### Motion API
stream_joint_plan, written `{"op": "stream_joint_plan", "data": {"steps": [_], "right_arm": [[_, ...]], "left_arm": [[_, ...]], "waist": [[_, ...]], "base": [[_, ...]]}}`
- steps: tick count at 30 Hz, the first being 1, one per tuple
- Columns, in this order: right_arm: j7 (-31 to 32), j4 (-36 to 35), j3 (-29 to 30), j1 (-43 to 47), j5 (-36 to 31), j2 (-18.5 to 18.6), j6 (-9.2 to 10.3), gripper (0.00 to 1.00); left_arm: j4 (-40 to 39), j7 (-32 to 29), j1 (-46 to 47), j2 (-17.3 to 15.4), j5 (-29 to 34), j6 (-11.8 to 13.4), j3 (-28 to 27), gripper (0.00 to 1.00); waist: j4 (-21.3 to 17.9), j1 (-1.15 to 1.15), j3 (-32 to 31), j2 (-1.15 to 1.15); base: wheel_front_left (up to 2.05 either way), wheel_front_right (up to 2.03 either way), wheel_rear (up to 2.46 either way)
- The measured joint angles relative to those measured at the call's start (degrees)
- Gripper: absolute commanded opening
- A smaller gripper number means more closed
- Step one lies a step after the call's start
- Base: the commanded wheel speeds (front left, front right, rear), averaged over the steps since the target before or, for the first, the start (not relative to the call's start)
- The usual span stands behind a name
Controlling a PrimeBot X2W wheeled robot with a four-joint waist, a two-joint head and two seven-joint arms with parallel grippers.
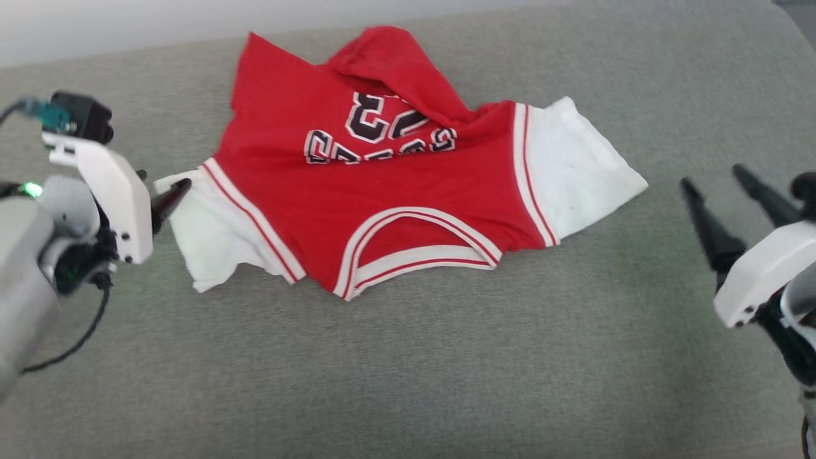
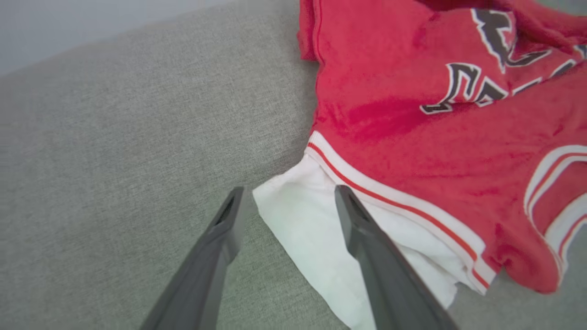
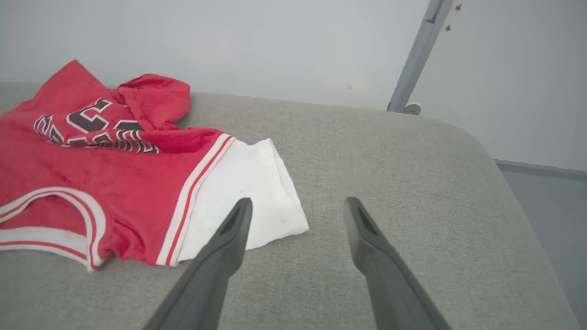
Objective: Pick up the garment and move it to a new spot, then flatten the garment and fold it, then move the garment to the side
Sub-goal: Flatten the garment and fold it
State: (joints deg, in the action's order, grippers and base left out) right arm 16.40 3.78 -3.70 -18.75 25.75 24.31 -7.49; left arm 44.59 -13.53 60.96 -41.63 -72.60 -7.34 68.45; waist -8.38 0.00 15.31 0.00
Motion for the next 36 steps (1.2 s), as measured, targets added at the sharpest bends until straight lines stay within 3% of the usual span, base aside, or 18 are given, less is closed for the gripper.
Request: {"op": "stream_joint_plan", "data": {"steps": [3, 8, 9, 10, 11, 13, 15, 19, 22, 29, 36], "right_arm": [[2.46, -0.02, -3.96, 0.54, -0.02, 2.83, -0.01, 1.00], [8.02, -0.33, -11.74, 0.04, 1.00, 10.34, 0.00, 1.00], [8.02, -0.33, -11.74, 0.04, 1.00, 10.34, 0.00, 1.00], [9.60, -1.45, -17.03, -0.96, 2.30, 14.47, -0.01, 1.00], [9.60, -1.45, -17.03, -0.96, 2.30, 14.47, -0.01, 1.00], [10.89, -1.43, -20.39, -2.19, 4.25, 17.88, -0.01, 1.00], [11.69, -1.41, -23.43, -3.33, 6.83, 20.53, -0.01, 1.00], [12.69, 0.34, -28.18, -6.43, 9.36, 25.04, -0.01, 1.00], [12.83, 2.46, -31.01, -8.55, 11.13, 27.14, -0.01, 1.00], [13.46, 8.61, -37.99, -12.33, 13.73, 31.12, -0.01, 1.00], [10.88, 12.77, -42.76, -16.39, 15.92, 31.95, -0.23, 1.00]], "left_arm": [[-0.58, 8.96, -3.03, 0.79, 0.04, 0.49, -1.60, 1.00], [-2.47, 22.62, -9.18, 3.78, 1.11, 3.49, -3.09, 1.00], [-2.47, 22.62, -9.18, 3.78, 1.11, 3.49, -3.09, 1.00], [-3.26, 26.32, -11.51, 5.00, 1.85, 5.30, -3.55, 1.00], [-3.26, 26.32, -11.51, 5.00, 1.85, 5.30, -3.55, 1.00], [-4.69, 28.08, -13.73, 6.01, 3.18, 7.59, -5.02, 1.00], [-7.51, 28.41, -15.67, 7.39, 5.78, 10.23, -9.95, 1.00], [-17.11, 28.51, -22.67, 9.71, 17.18, 14.72, -24.18, 1.00], [-23.26, 28.48, -31.47, 12.63, 25.57, 16.11, -31.71, 1.00], [-29.98, 28.50, -42.05, 18.27, 37.65, 15.00, -42.92, 1.00], [-31.41, 28.49, -45.19, 22.02, 42.56, 11.76, -49.75, 1.00]], "waist": [[1.81, 0.00, -0.82, 0.00], [5.45, 0.00, -1.69, 0.00], [5.45, 0.00, -1.69, 0.00], [7.02, 0.00, -1.85, 0.00], [7.02, 0.00, -1.85, 0.00], [8.63, 0.00, -1.91, 0.00], [10.27, 0.00, -1.87, 0.00], [13.49, 0.00, -1.41, 0.00], [15.72, 0.00, -0.90, 0.00], [19.43, 0.00, 0.95, 0.00], [20.53, 0.00, 3.08, 0.00]], "base": [[0.00, 0.00, 0.00], [0.00, 0.00, 0.00], [0.00, 0.00, 0.00], [0.00, 0.00, 0.00], [0.00, 0.00, 0.00], [0.00, 0.00, 0.00], [0.00, 0.00, 0.00], [0.00, 0.00, 0.00], [0.00, 0.00, 0.00], [0.00, 0.00, 0.00], [0.00, 0.00, 0.00]]}}
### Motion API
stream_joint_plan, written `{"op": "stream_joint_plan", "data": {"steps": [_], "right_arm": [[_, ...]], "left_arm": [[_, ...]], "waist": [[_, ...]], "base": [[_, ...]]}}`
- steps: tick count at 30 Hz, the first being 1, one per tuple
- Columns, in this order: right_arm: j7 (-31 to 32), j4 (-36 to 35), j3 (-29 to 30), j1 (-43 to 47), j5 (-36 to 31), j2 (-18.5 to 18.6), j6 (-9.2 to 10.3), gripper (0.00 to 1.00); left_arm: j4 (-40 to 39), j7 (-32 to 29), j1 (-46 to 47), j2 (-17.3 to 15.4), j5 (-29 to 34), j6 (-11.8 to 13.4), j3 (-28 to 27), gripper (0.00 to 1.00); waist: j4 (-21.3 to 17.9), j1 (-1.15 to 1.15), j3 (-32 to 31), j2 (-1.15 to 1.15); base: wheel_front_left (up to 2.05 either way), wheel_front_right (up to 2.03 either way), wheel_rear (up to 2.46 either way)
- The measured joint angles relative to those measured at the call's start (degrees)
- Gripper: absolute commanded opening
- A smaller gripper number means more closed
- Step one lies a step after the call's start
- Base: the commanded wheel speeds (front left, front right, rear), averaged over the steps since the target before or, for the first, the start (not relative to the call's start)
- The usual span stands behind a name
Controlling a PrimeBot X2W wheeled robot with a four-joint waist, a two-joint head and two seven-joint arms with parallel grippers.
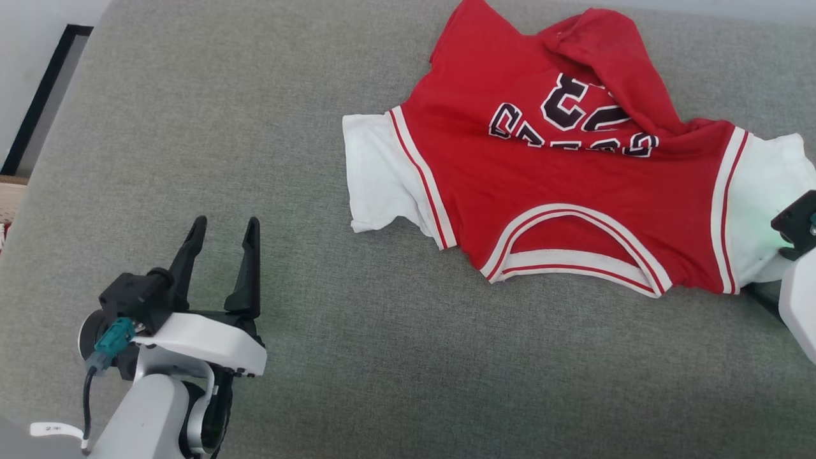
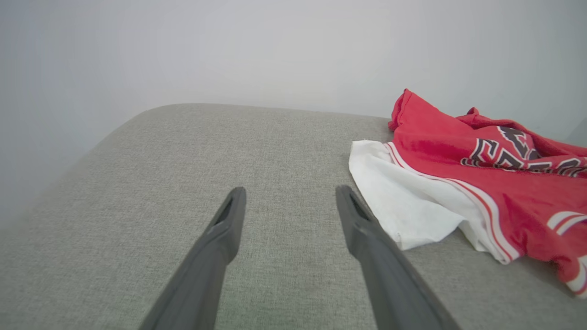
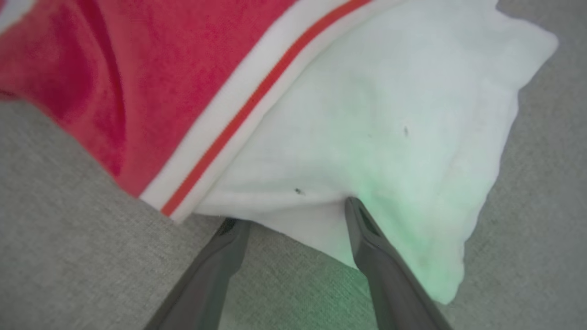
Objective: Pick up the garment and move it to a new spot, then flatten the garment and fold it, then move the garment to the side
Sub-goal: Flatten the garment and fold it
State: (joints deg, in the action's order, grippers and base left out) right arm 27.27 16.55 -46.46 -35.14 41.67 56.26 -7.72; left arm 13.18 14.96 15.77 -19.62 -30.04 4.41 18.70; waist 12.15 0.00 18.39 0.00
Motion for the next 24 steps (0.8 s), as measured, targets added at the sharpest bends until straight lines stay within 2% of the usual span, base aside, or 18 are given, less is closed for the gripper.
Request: {"op": "stream_joint_plan", "data": {"steps": [2, 3, 4, 5, 6, 10, 13, 16, 18, 20, 23, 24], "right_arm": [[-0.63, 0.92, -1.09, -1.12, 0.31, -0.14, -0.04, 0.98], [-0.74, 1.34, -1.70, -1.69, 0.63, -0.24, -0.05, 0.45], [-0.93, 1.78, -2.30, -2.12, 0.98, -0.31, -0.10, 0.20], [-1.18, 2.08, -2.90, -2.69, 1.33, -0.40, -0.10, 0.20], [-1.79, 2.37, -3.31, -3.22, 1.71, -0.54, -0.11, 0.00], [-3.46, 4.19, -5.04, -4.60, 2.60, -1.36, 0.04, 0.00], [-4.05, 4.76, -6.24, -5.47, 3.68, -1.63, 0.05, 0.00], [-4.63, 5.04, -7.47, -6.72, 4.25, -1.88, 0.05, 0.00], [-5.17, 5.19, -8.34, -7.32, 4.67, -1.93, 0.05, 0.00], [-5.15, 5.09, -9.46, -7.96, 4.87, -1.75, 0.07, 0.00], [-5.10, 4.67, -10.77, -9.45, 5.37, -1.59, 0.07, 0.00], [-5.02, 4.63, -11.40, -10.35, 5.60, -1.59, 0.05, 0.00]], "left_arm": [[-0.15, 0.01, -0.25, 0.79, 1.57, -1.10, -1.45, 1.00], [-0.13, 0.01, -0.53, 1.13, 2.12, -1.60, -2.10, 1.00], [-0.11, 0.00, -0.70, 1.43, 2.56, -2.08, -2.66, 1.00], [-0.01, 0.00, -0.74, 1.65, 2.97, -2.57, -3.27, 1.00], [0.01, 0.00, -0.71, 1.82, 3.44, -3.00, -3.87, 1.00], [0.02, 0.01, -0.59, 2.65, 5.56, -6.19, -4.95, 1.00], [1.56, 0.00, 1.59, 0.48, 8.45, -8.03, -3.82, 1.00], [2.42, -1.91, 6.75, -2.52, 9.20, -10.82, -0.10, 1.00], [2.67, -7.53, 11.23, -4.93, 7.94, -11.72, 6.02, 1.00], [0.63, -12.89, 15.77, -9.18, 3.46, -11.83, 16.45, 1.00], [-1.45, -21.87, 24.49, -15.85, -5.19, -11.95, 29.40, 1.00], [-1.83, -26.85, 29.75, -18.72, -10.54, -11.94, 36.26, 1.00]], "waist": [[-0.03, 0.00, 0.39, 0.00], [-0.09, 0.00, 0.56, 0.00], [-0.16, 0.00, 0.72, 0.00], [-0.28, 0.00, 0.85, 0.00], [-0.40, 0.00, 0.96, 0.00], [-1.03, 0.00, 0.88, 0.00], [-1.53, -0.01, 0.62, 0.00], [-2.20, 0.00, 0.65, 0.00], [-2.45, 0.00, 0.71, 0.00], [-2.59, 0.00, 0.81, 0.00], [-3.05, 0.00, 1.20, 0.00], [-3.42, 0.00, 1.56, 0.00]], "base": [[0.00, 0.00, 0.00], [0.00, 0.00, 0.00], [0.00, 0.00, 0.00], [0.00, 0.00, 0.00], [0.00, 0.00, 0.00], [0.00, 0.00, 0.00], [0.00, 0.00, 0.00], [0.00, 0.00, 0.00], [0.00, 0.00, 0.00], [0.00, 0.00, 0.00], [0.00, 0.00, 0.00], [0.00, 0.00, 0.00]]}}
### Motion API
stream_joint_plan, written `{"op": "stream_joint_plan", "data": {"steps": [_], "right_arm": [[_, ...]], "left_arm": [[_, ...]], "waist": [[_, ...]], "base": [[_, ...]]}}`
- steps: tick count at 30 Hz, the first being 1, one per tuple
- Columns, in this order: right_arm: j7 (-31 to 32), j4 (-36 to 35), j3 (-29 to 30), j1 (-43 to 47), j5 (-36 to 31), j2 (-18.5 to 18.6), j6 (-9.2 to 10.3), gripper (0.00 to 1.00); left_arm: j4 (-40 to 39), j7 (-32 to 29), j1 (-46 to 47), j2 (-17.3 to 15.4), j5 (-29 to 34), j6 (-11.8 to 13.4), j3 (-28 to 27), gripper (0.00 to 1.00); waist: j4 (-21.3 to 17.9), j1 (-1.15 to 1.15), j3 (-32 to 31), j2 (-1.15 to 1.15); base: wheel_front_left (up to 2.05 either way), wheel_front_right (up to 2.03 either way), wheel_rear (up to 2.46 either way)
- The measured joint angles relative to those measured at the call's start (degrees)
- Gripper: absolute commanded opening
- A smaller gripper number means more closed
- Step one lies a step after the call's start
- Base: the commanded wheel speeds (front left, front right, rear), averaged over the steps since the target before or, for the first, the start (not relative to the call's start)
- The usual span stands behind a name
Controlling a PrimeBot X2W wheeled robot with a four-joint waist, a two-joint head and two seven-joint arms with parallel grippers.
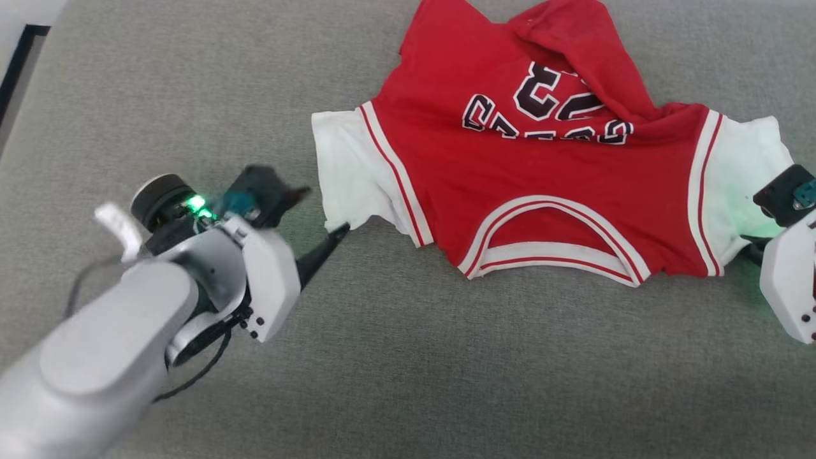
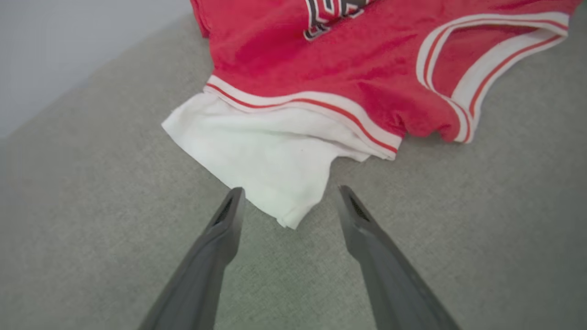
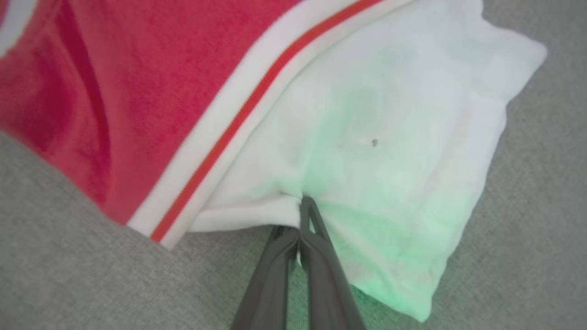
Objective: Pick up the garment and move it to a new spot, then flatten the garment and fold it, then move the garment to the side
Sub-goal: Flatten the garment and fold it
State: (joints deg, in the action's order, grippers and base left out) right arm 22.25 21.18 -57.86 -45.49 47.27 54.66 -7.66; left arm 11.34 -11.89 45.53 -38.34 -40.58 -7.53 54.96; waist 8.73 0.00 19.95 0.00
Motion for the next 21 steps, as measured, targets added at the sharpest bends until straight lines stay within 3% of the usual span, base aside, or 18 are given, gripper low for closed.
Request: {"op": "stream_joint_plan", "data": {"steps": [3, 7, 17, 18, 20, 21], "right_arm": [[-0.12, -0.05, -0.93, -1.38, 0.30, -0.21, -0.05, 0.00], [-0.85, 0.03, -1.91, -2.83, 0.70, -0.68, -0.10, 0.00], [-2.55, -0.30, -4.03, -6.36, 2.04, -0.94, -0.31, 0.00], [-2.58, -0.27, -4.34, -6.79, 2.09, -1.01, -0.35, 0.00], [-3.15, -0.10, -4.67, -7.06, 2.13, -1.29, -0.35, 0.00], [-3.38, 0.05, -4.83, -7.20, 2.14, -1.49, -0.35, 0.00]], "left_arm": [[0.42, -4.75, 5.97, -1.26, -6.41, -0.01, 8.22, 1.00], [4.22, -4.71, 11.90, -1.19, -11.18, -0.01, 14.84, 1.00], [15.13, -0.69, 15.39, 3.11, -14.46, -0.01, 18.08, 1.00], [15.67, -0.69, 15.38, 3.49, -15.26, -0.01, 18.05, 0.51], [16.11, -0.34, 15.38, 3.67, -15.27, -0.01, 17.98, 0.00], [16.27, -0.24, 15.30, 3.79, -15.66, -0.01, 17.97, 0.00]], "waist": [[-0.62, 0.00, 0.71, 0.00], [-1.45, 0.00, 1.87, 0.00], [-3.31, 0.00, 4.82, 0.00], [-3.52, 0.00, 4.96, 0.00], [-3.89, 0.00, 5.06, 0.00], [-4.04, 0.00, 4.96, 0.00]], "base": [[0.00, 0.00, 0.00], [0.00, 0.00, 0.00], [0.00, 0.00, 0.00], [0.00, 0.00, 0.00], [0.00, 0.00, 0.00], [0.00, 0.00, 0.00]]}}
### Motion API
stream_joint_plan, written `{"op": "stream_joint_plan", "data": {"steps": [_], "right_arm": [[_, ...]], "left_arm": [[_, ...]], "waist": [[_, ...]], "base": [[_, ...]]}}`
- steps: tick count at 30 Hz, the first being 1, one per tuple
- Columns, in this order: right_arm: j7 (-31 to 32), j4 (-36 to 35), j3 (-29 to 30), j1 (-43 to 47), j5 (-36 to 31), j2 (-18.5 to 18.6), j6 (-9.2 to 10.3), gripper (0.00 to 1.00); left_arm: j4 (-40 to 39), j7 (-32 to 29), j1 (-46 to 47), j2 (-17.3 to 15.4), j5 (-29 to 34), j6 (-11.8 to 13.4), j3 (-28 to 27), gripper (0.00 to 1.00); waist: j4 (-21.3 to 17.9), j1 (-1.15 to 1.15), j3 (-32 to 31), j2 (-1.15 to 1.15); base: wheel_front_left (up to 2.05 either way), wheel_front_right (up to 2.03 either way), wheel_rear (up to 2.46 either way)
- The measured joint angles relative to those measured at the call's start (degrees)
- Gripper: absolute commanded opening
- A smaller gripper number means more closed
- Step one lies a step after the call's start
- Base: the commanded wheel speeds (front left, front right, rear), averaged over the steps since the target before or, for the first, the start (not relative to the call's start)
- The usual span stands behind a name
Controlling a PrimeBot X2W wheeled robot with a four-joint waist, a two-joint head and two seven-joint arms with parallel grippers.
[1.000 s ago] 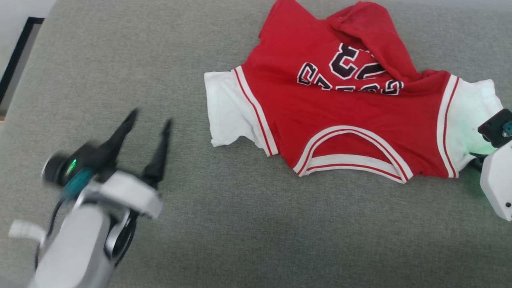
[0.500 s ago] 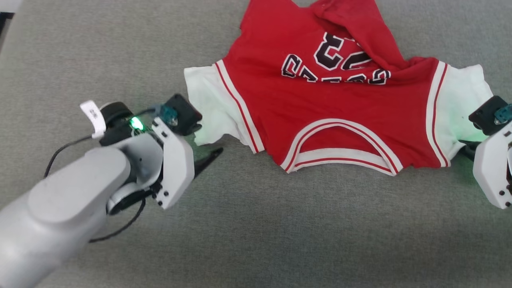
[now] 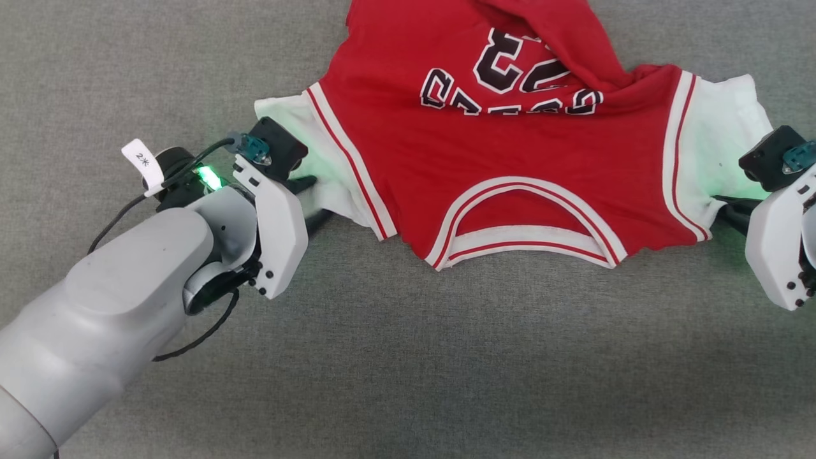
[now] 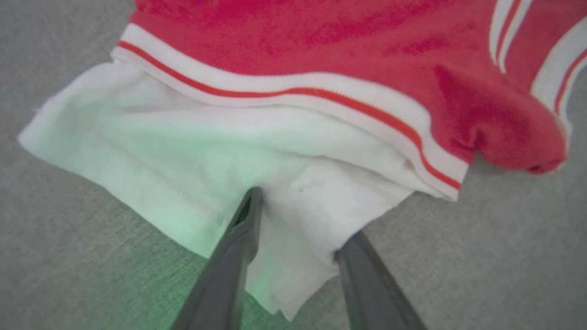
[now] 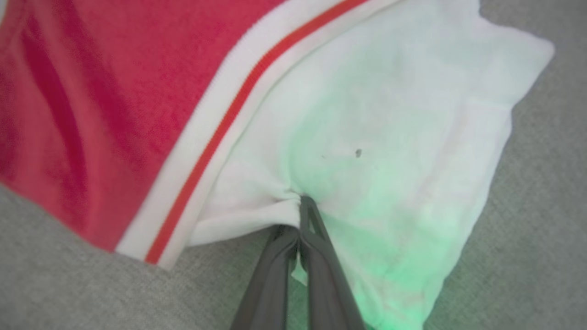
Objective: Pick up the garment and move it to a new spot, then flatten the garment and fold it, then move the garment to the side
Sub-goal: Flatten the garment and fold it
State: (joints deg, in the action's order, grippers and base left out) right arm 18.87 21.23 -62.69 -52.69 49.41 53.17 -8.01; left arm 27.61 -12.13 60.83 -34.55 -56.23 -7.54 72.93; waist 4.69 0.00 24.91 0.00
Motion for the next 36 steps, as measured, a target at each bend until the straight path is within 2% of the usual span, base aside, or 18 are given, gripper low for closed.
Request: {"op": "stream_joint_plan", "data": {"steps": [6, 11, 16, 17, 22, 26, 28, 30, 33, 36], "right_arm": [[-3.88, 1.66, 0.53, 1.16, 1.96, -0.77, 0.27, 0.00], [-9.49, 0.75, 5.24, 4.30, 3.86, 0.76, 0.36, 0.00], [-12.77, -4.98, 10.73, 9.87, 7.72, 4.61, 0.36, 0.00], [-12.77, -4.98, 10.73, 9.87, 7.72, 4.61, 0.36, 0.00], [-16.01, -10.84, 19.07, 18.35, 12.26, 11.73, 0.37, 0.00], [-17.97, -14.38, 26.19, 20.86, 15.14, 12.92, 0.46, 0.00], [-18.25, -15.02, 29.59, 20.02, 16.24, 11.15, 0.47, 0.00], [-17.58, -13.85, 31.75, 17.19, 15.95, 7.60, 0.51, 0.00], [-15.07, -9.07, 34.72, 9.66, 14.79, 0.27, 0.52, 0.00], [-13.19, -1.23, 37.90, -0.99, 13.56, -8.97, 0.52, 0.00]], "left_arm": [[-0.36, 3.46, -1.73, -0.68, -4.42, 0.01, 0.47, 0.00], [-2.68, 11.02, -3.68, -4.02, -9.76, 0.01, 0.38, 0.00], [-10.38, 18.72, -8.28, -9.56, -16.38, 0.01, -0.45, 0.00], [-10.38, 18.72, -8.28, -9.56, -16.38, 0.01, -0.45, 0.00], [-20.70, 22.96, -10.46, -15.25, -22.04, 0.01, -2.23, 0.00], [-22.75, 23.94, -8.56, -17.34, -23.60, 0.00, -4.80, 0.00], [-20.98, 24.25, -5.71, -16.40, -24.99, 0.00, -6.64, 0.00], [-18.17, 23.72, -2.82, -13.69, -27.32, 0.00, -8.49, 0.00], [-9.78, 21.52, 3.02, -9.21, -30.59, 0.00, -11.31, 0.00], [1.08, 19.50, 10.61, -4.86, -33.12, 0.29, -14.52, 0.00]], "waist": [[-0.38, 0.00, -2.52, 0.00], [-0.64, 0.00, -6.21, 0.00], [-1.48, 0.00, -10.14, 0.00], [-1.48, 0.00, -10.14, 0.00], [-1.56, 0.00, -12.52, 0.00], [-1.40, 0.00, -11.62, 0.00], [-1.36, 0.00, -10.79, 0.00], [-1.40, 0.00, -9.70, 0.00], [-1.56, 0.00, -7.60, 0.00], [-1.97, 0.00, -4.93, 0.00]], "base": [[0.00, 0.00, 0.00], [0.00, 0.00, 0.00], [0.00, 0.00, 0.00], [0.00, 0.00, 0.00], [0.00, 0.00, 0.00], [0.00, 0.00, 0.00], [0.00, 0.00, 0.00], [0.00, 0.00, 0.00], [0.00, 0.00, 0.00], [0.00, 0.00, 0.00]]}}
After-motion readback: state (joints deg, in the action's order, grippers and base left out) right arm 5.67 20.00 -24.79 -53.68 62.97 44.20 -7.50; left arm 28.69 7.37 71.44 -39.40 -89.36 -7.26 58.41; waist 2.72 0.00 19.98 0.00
